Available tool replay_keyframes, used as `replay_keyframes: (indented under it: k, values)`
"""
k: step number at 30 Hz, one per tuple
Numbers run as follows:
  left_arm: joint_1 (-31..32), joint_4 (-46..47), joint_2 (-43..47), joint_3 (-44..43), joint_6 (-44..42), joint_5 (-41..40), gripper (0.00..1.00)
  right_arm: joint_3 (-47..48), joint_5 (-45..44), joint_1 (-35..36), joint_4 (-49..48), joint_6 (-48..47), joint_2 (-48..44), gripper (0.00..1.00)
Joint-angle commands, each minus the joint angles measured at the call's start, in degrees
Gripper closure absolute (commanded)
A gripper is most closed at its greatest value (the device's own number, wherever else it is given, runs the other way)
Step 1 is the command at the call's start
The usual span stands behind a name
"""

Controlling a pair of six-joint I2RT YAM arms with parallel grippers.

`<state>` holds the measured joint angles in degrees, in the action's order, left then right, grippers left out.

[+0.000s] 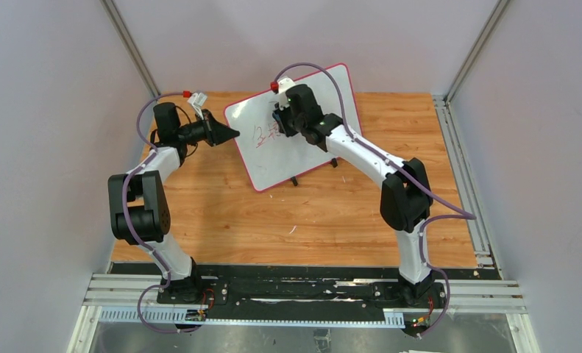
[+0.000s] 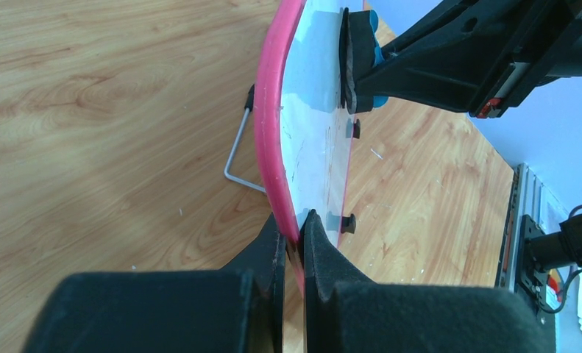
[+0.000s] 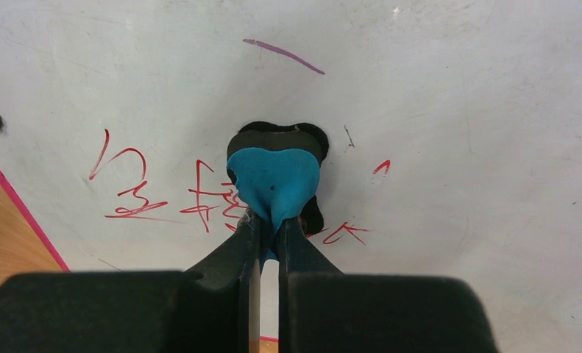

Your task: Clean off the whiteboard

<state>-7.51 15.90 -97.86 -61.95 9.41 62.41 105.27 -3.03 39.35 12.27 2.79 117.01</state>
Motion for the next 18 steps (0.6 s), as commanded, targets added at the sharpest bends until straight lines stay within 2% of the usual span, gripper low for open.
replay_keyframes:
  k: [1, 10, 18]
  values:
    - [0.86, -0.51, 0.65, 1.66, -9.41, -3.1, 1.0, -0.21, -0.43, -5.19, 0.47, -1.62, 0.86, 0.99]
    - [0.92, -0.43, 0.76, 1.48, -9.41, -3.22, 1.0, 1.56, 1.49, -16.78, 2.01, -1.0, -0.18, 0.99]
    - [0.87, -0.43, 0.64, 1.58, -9.41, -3.4, 1.0, 0.46, 4.99, -17.58, 0.98, 1.22, -0.49, 0.99]
